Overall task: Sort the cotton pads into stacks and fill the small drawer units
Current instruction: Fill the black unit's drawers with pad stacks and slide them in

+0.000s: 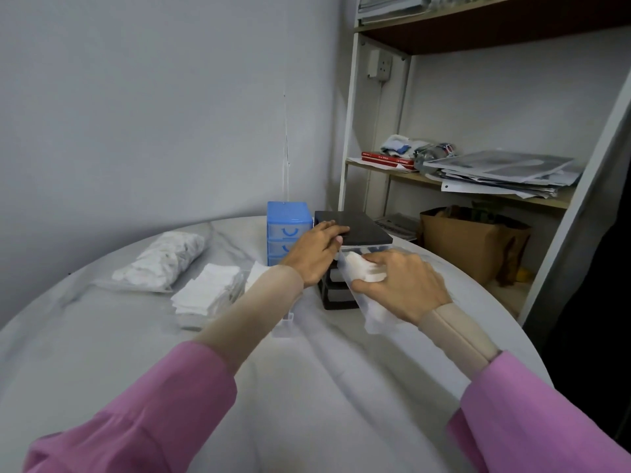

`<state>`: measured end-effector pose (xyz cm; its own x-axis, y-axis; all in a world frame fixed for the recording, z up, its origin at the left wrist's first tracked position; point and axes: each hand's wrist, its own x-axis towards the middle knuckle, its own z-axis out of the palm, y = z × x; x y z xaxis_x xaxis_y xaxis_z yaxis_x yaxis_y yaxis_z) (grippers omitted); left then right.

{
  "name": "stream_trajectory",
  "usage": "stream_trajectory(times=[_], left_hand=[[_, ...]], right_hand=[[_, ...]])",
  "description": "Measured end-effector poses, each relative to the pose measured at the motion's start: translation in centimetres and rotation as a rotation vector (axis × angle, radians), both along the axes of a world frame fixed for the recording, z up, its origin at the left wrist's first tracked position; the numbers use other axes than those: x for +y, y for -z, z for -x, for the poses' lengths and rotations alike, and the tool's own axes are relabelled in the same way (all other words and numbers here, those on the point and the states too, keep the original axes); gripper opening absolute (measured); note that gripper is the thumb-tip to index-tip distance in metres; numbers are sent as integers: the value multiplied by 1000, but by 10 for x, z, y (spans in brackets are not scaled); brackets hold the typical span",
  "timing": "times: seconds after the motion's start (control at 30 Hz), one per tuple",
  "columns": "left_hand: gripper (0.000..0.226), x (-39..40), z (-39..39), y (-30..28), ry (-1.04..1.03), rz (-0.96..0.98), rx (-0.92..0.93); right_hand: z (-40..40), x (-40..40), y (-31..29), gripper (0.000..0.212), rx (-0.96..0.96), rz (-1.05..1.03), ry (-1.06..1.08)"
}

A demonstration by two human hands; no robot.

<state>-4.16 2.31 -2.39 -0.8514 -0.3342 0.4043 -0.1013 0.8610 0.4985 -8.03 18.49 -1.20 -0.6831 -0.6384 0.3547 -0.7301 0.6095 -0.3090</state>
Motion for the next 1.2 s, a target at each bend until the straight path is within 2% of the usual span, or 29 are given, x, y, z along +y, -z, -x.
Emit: stream_trajectory(times=[0.27,0.5,0.7,1.0,1.2], left_hand=[[36,-5,-1,-1,-20,-2,44],[37,-5,-3,-3,-10,4,1],[37,-3,-4,-5,-16,12,-4],[36,0,-3,-5,-34,19,14],[36,-1,-2,-5,-32,65,10]], right_hand=[[11,-4,-18,51,-62,-60,-40],[7,-13,-1,57,-3,40,23],[9,-19,0,49,7,-5,31],[11,-22,0,52,9,9,44],[16,-24,-3,46,45,-36,70]])
